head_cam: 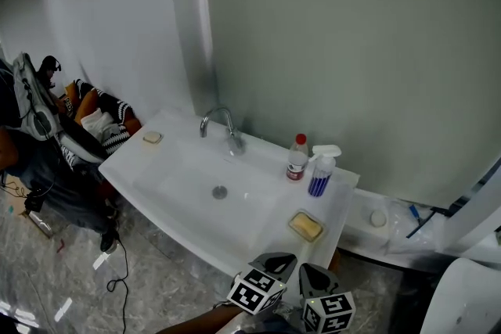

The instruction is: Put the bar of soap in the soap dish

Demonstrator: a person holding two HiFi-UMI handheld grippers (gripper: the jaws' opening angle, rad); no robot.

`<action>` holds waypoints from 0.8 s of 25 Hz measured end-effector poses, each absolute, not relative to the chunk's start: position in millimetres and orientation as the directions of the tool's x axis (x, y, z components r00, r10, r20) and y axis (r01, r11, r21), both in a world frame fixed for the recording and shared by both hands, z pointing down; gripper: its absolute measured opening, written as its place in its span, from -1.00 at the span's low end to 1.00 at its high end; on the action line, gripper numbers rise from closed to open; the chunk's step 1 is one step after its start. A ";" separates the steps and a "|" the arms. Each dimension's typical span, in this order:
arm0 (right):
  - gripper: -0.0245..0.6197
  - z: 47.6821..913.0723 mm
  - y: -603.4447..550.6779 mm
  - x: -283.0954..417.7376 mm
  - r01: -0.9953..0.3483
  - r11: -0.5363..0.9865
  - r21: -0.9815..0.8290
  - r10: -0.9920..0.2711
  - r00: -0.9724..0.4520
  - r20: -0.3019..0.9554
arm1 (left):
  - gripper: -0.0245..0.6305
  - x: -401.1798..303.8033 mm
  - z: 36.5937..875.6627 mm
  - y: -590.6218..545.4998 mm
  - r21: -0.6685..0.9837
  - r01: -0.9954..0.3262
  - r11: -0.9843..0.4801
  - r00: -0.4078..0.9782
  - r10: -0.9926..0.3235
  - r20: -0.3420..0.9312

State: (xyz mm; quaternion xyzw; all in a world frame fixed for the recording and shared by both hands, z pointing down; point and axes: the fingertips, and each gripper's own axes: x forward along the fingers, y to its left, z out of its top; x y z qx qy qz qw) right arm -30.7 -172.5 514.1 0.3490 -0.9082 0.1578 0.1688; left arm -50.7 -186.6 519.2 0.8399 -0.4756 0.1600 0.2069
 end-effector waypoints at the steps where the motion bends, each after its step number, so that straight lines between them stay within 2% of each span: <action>1: -0.89 513.6 -168.6 -30.9 -0.691 0.705 -0.159 -0.586 -0.694 0.417 | -0.88 -51.0 518.7 -182.5 0.200 -0.867 -0.456 0.494 -0.739 0.458; 20: -0.89 502.3 -113.3 -35.0 -0.700 0.713 -0.030 -0.621 -0.651 0.436 | -0.88 -58.9 507.0 -125.6 0.221 -0.883 -0.414 0.468 -0.809 0.355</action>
